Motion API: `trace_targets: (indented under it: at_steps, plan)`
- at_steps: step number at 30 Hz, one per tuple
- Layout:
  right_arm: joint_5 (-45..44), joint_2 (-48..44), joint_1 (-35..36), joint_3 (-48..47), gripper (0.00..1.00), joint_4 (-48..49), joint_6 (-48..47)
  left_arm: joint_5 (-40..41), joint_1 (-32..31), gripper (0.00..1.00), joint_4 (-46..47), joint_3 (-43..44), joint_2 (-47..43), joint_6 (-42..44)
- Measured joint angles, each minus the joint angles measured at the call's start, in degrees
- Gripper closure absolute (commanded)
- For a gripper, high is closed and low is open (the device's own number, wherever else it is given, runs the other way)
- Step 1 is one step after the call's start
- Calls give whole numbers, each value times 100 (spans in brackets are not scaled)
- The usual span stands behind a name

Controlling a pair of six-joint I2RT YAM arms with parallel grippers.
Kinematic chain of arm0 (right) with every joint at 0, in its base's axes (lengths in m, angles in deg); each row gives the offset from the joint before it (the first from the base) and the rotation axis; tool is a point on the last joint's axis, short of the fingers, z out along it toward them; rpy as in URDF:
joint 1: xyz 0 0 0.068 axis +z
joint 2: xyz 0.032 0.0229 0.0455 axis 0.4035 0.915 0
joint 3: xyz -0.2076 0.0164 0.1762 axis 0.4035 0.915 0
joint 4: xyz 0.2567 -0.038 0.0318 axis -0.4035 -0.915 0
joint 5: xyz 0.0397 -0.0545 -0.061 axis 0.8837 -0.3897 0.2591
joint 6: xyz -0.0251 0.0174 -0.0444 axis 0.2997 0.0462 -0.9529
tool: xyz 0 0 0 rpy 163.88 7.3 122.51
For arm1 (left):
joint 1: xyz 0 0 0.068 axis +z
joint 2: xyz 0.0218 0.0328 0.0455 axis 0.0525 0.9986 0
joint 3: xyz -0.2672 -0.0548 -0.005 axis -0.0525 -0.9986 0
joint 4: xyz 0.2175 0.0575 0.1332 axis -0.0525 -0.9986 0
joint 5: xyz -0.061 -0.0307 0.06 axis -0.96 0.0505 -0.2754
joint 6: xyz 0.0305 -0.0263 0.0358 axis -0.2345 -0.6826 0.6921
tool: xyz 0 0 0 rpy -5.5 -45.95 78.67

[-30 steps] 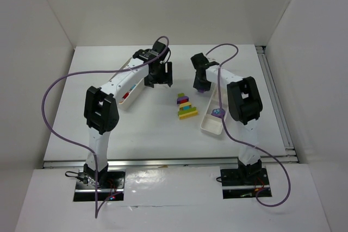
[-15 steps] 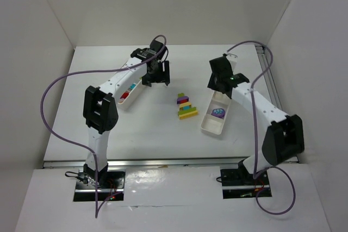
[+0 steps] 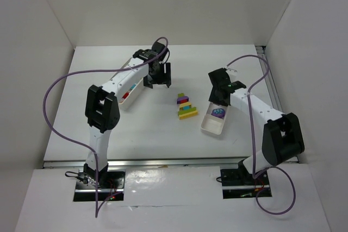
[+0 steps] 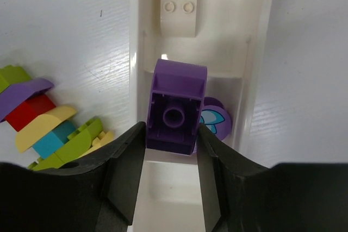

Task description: Sort the legos into containers by color

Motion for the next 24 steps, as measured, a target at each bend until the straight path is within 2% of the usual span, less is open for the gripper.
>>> trace_targets:
  at_steps: [2, 5, 12, 17, 24]
  plan:
    - [83, 50, 0, 4, 42, -2, -2, -4, -11, 13, 0, 0, 2, 0]
    - [181, 122, 0, 4, 36, 2, -9, -13, -26, 13, 2, 0, 2, 0]
    - [291, 232, 7, 13, 36, -11, -9, -61, -33, 13, -2, 11, 48, 15]
    - [223, 205, 42, 15, 52, -17, 11, -83, -42, 13, -9, 140, 146, 28]
    - [-13, 304, -61, -4, 53, -181, 219, -105, -74, 13, -4, 184, 208, 28]
